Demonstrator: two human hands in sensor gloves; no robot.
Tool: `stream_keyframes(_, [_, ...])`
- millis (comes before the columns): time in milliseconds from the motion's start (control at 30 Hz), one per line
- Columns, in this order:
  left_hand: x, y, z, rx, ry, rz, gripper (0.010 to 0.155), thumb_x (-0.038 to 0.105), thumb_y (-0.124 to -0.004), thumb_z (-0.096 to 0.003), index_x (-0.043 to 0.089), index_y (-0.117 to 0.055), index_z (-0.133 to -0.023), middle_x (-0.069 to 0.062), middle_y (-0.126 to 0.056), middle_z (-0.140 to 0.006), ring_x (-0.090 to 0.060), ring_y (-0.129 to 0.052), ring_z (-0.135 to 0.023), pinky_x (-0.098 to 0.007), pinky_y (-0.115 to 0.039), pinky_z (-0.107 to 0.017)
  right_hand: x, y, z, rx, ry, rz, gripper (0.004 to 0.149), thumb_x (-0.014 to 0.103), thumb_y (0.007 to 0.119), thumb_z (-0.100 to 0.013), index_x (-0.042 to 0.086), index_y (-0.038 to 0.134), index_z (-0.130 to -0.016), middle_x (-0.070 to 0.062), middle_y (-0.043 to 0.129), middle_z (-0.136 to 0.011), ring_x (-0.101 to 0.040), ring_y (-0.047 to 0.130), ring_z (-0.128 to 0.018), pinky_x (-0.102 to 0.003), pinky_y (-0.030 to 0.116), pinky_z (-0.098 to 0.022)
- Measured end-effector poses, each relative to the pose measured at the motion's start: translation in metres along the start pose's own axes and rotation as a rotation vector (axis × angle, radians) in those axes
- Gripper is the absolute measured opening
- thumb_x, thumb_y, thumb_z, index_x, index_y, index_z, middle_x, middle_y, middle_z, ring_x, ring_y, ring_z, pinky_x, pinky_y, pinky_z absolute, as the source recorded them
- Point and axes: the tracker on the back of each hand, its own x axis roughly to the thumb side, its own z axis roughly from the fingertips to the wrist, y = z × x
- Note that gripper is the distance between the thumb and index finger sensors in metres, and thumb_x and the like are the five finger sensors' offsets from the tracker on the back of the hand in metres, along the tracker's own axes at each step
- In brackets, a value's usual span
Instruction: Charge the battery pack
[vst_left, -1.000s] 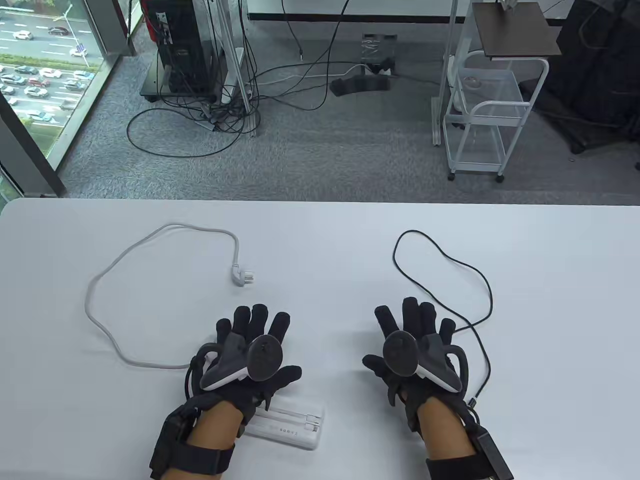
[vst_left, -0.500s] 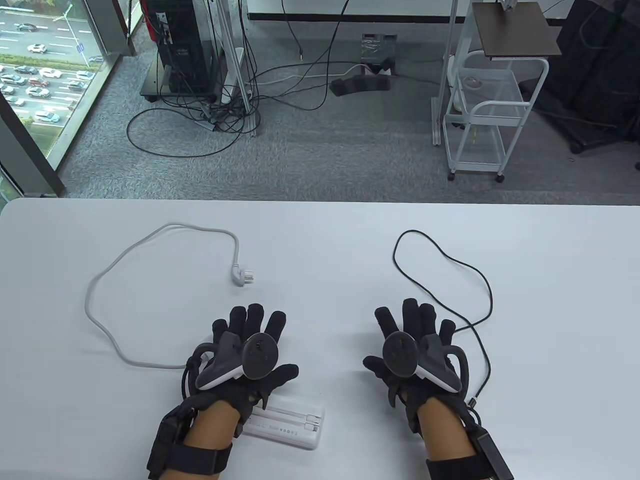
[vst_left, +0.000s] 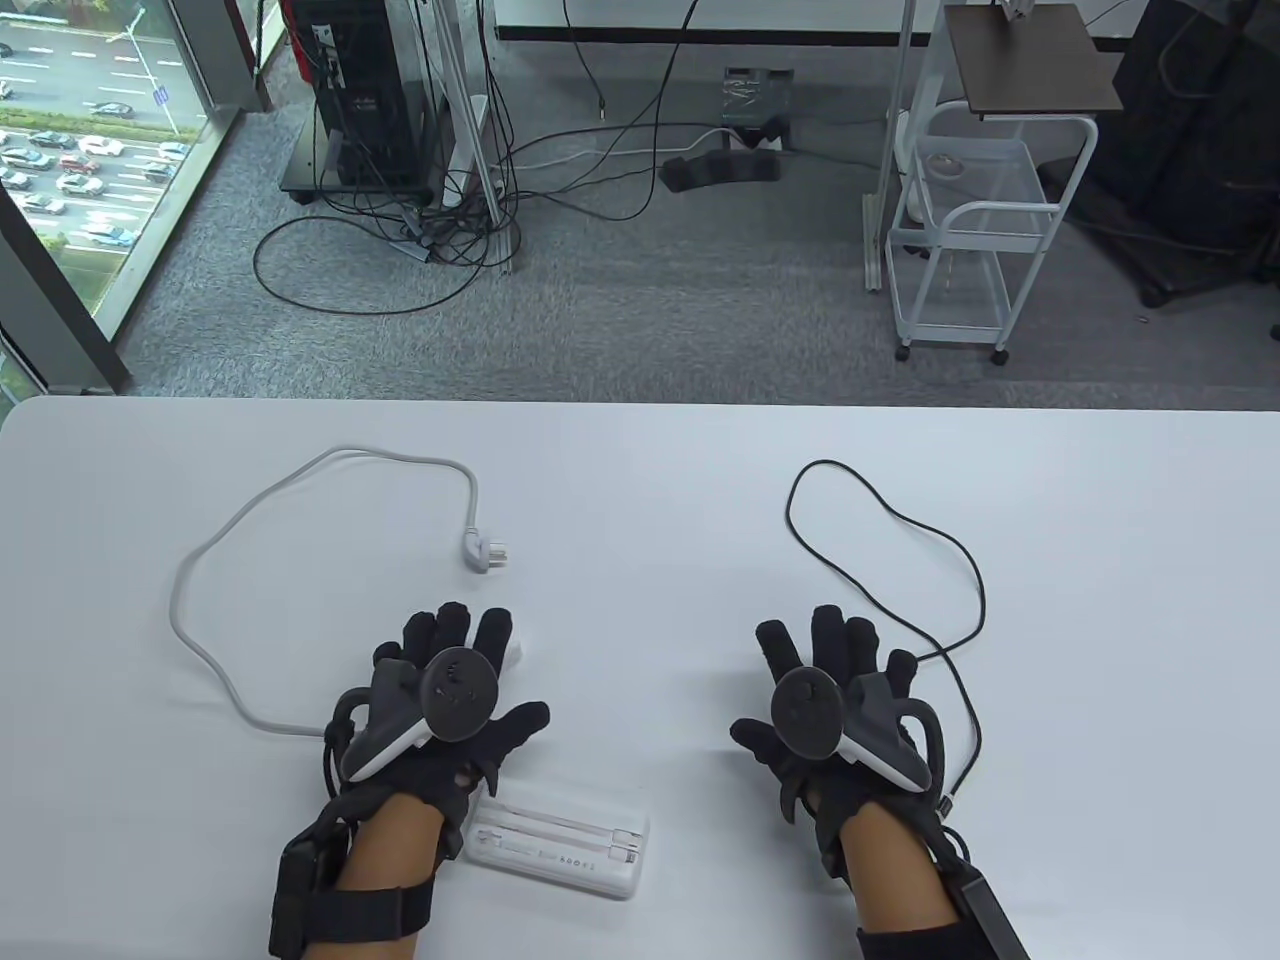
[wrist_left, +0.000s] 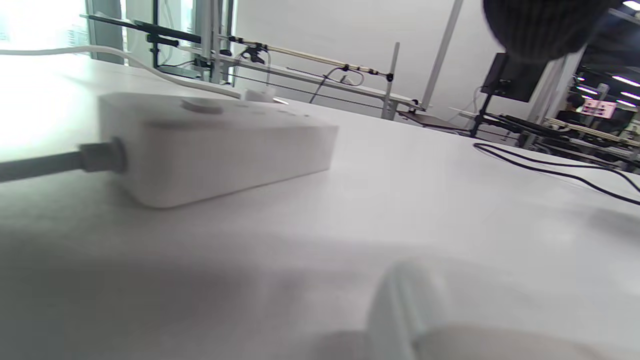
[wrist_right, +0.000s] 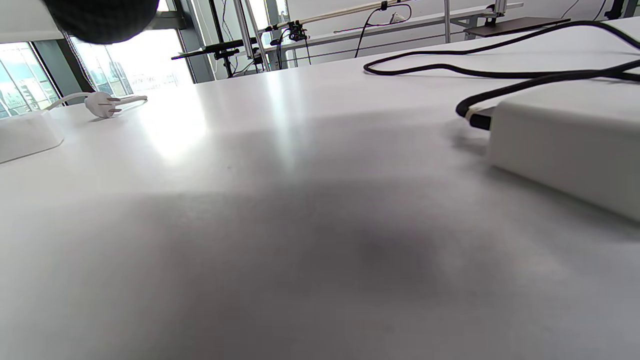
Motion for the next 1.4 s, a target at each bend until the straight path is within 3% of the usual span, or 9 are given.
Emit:
stream_keyframes(133, [-0.024,0.007,0.001,0.059,0.1,0.03,0.1,0.073,-0.074,-0.0441,0.017,-0.038,-0.119,-0.024,-0.04,-0.119,-0.051,-0.049,-0.104,-0.072,-0.041,-0.07,-0.002,0.0,0.004,0.025,0.003,-0.056,0.09,0.063,0.062,-0.045,0.032,0.0,-0.102,-0.026,-0.007,-0.11,-0.062,0.009,-0.1,-0.084,0.013,-0.061])
stream_keyframes(333, [-0.045,-0.005,-0.007,-0.027,0.174,0.027,0.1,0.071,-0.081,-0.0418,0.015,-0.046,-0.117,-0.021,-0.051,-0.117,-0.05,-0.056,-0.102,-0.072,-0.043,-0.07,-0.007,0.0,0.004,0.048,0.015,-0.091,0.09,0.063,0.062,-0.045,0.031,0.0,-0.102,-0.027,-0.006,-0.11,-0.062,0.009,-0.1,-0.084,0.013,-0.061])
stream_keyframes(900, [-0.047,-0.019,-0.019,-0.083,0.189,-0.039,0.095,0.066,-0.085,-0.0414,0.015,-0.052,-0.115,-0.013,-0.07,-0.109,-0.046,-0.068,-0.098,-0.071,-0.048,-0.07,-0.008,0.003,0.001,0.076,0.024,-0.096,0.089,0.062,0.062,-0.046,0.031,0.002,-0.103,-0.027,-0.005,-0.111,-0.063,0.01,-0.1,-0.084,0.013,-0.061])
stream_keyframes(1400, [-0.05,-0.019,-0.023,-0.091,0.172,0.015,0.085,0.056,-0.083,-0.046,0.011,-0.058,-0.113,-0.015,-0.072,-0.106,-0.046,-0.069,-0.098,-0.074,-0.045,-0.069,-0.006,0.005,0.0,0.095,0.024,-0.084,0.089,0.062,0.063,-0.046,0.031,0.002,-0.103,-0.027,-0.005,-0.111,-0.063,0.01,-0.099,-0.084,0.013,-0.061])
